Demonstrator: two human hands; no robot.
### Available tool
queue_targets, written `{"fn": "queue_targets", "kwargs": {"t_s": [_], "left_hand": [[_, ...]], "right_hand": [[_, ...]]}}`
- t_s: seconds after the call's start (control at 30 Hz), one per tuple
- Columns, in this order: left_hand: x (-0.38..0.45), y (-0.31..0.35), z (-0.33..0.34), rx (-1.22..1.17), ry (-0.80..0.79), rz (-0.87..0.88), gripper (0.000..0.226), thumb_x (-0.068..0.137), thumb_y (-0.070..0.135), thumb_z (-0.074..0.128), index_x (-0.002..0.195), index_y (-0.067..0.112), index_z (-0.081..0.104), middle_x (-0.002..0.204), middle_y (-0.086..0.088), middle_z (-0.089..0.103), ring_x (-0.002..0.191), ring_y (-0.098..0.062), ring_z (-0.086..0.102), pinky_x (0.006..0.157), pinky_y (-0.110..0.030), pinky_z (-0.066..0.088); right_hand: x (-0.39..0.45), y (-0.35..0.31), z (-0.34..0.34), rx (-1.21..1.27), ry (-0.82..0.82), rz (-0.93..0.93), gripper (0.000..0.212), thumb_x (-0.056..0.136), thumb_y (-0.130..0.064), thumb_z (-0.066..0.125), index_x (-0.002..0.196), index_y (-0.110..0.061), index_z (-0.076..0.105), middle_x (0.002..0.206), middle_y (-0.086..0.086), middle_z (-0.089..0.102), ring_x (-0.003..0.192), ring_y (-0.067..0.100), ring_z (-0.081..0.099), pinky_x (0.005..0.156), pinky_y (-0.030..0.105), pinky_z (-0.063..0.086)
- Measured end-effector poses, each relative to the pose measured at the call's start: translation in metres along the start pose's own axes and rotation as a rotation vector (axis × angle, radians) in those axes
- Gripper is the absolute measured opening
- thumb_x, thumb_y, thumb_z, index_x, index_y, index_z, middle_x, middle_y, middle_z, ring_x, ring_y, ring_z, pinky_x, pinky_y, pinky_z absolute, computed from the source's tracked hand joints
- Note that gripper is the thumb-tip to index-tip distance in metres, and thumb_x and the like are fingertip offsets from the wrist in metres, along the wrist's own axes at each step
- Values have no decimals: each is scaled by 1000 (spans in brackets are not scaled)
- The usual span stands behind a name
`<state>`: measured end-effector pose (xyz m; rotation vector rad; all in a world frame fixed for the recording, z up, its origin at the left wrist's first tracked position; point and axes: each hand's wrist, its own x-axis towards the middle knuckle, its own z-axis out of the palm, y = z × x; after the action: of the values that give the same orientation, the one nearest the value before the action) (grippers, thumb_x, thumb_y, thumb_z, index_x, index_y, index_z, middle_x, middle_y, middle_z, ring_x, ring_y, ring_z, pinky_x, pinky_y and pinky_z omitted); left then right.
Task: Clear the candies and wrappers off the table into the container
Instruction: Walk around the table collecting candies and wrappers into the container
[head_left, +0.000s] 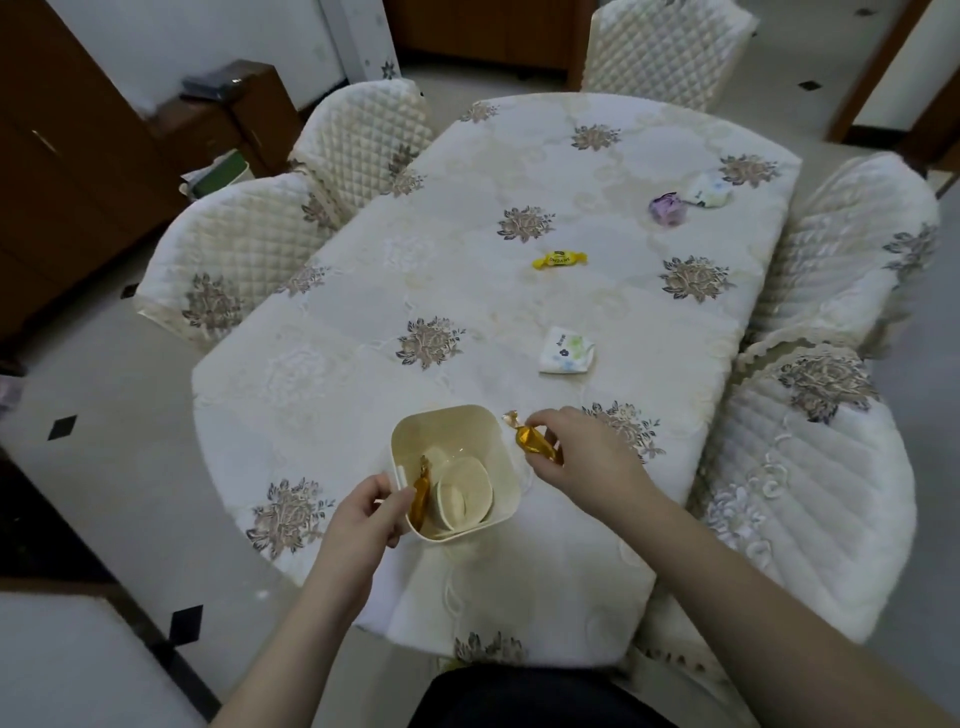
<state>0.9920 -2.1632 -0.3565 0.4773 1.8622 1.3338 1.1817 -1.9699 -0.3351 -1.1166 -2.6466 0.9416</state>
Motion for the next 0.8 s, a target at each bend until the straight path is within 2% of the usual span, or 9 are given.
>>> {"fn": "queue_targets", "kwargs": {"t_s": [0.13, 0.23, 0.33, 0.47, 0.63, 0.8], "left_hand": [[2, 3, 12, 38, -54, 7, 23, 70, 40, 70, 64, 23, 57, 56, 4, 48, 52, -12, 40, 55, -28, 35], [1, 6, 21, 93, -94, 30, 24, 69, 48, 69, 64, 27, 59, 56, 6, 52, 54, -11, 45, 55, -27, 39], [-1, 10, 26, 106, -107, 57, 21, 70, 49, 66, 65, 30, 60, 56, 7, 53, 54, -12, 45, 55, -26, 40], [-2, 15, 27, 114, -101, 76, 17, 71, 48, 66, 64, 33, 61, 57, 7, 54, 55, -12, 45, 54, -24, 40], [2, 16, 22, 115, -81, 77, 17, 73, 43, 67, 67, 29, 62, 59, 5, 54, 55, -12, 45, 55, -24, 40], [12, 19, 19, 1, -38, 71, 41, 76, 36, 66, 84, -3, 56, 58, 2, 48, 53, -12, 40, 55, -28, 34]], "right_hand": [[-15, -31, -1, -19, -87, -107, 36, 86, -38, 61, 121, -32, 57, 107, -4, 60, 94, 19, 60, 76, 31, 46], [-10, -47, 7, -11, -132, -74, 28, 86, -32, 61, 112, -21, 62, 104, 3, 63, 97, 23, 59, 78, 32, 45], [-2, -59, 12, 34, -148, -35, 23, 86, -33, 61, 100, -14, 64, 97, 7, 65, 92, 25, 61, 72, 32, 45], [0, -60, 7, 78, -136, -9, 44, 88, -42, 60, 127, -20, 57, 110, 2, 64, 102, 19, 59, 85, 32, 47], [2, -30, -19, 30, 65, 2, 30, 89, -43, 54, 116, -31, 60, 100, -10, 63, 92, 12, 61, 77, 31, 48], [23, 10, -36, -36, 185, 118, 30, 91, -36, 53, 118, -26, 60, 105, -6, 63, 92, 15, 61, 75, 31, 46]]}}
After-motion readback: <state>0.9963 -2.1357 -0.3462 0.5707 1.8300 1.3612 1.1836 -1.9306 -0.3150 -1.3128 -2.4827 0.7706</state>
